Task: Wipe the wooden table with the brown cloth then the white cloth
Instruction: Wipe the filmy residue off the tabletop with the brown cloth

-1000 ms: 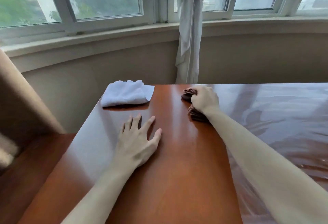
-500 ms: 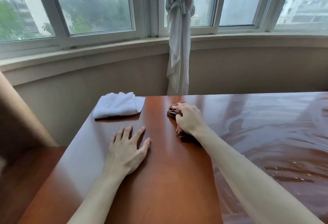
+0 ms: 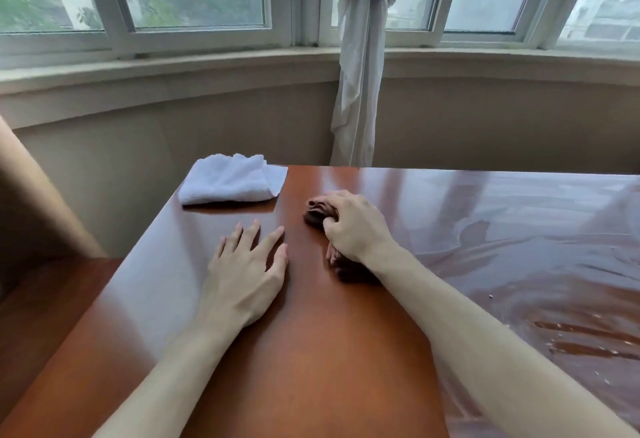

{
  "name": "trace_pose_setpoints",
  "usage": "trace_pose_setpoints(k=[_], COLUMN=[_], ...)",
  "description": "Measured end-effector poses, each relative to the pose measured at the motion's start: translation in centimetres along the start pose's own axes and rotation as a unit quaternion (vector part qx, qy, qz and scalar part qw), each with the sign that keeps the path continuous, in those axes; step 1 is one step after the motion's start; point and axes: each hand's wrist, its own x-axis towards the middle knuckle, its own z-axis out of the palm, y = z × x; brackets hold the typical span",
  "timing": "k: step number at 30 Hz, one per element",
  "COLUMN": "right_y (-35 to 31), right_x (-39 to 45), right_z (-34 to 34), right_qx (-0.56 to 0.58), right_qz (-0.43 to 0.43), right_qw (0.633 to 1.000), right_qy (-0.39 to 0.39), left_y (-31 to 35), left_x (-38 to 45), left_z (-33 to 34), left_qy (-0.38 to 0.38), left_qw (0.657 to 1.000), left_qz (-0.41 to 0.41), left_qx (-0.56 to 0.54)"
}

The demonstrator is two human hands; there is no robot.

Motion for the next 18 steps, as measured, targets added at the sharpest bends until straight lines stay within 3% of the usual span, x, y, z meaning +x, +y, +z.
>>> trace_pose_setpoints(k=[5,9,13,18], right_y=[2.8,3.7,3.6,1.2], right_x=[12.7,17.0,13.6,1.9], right_z=[1.2,1.9,2.0,0.7], right_qx=[0.009,-0.016,-0.014,-0.002], right_qz=[0.065,0.105,0.08,0.042], right_qw=[0.998,0.993,0.995,0.998], right_qy=[0.023,0.04,0.054,0.045], left_y=[-0.1,-0.2,0.2,0.3], left_x=[0.3,0.6,0.5,0.3], left_z=[0.2,0.3,0.0,-0.5], left_qy=[0.02,0.016,0.001,-0.011], left_qw=[1.0,1.0,1.0,1.0], left_qz=[-0.008,-0.026,-0.028,-0.023], left_qx=[-0.006,0.008,0.009,0.016])
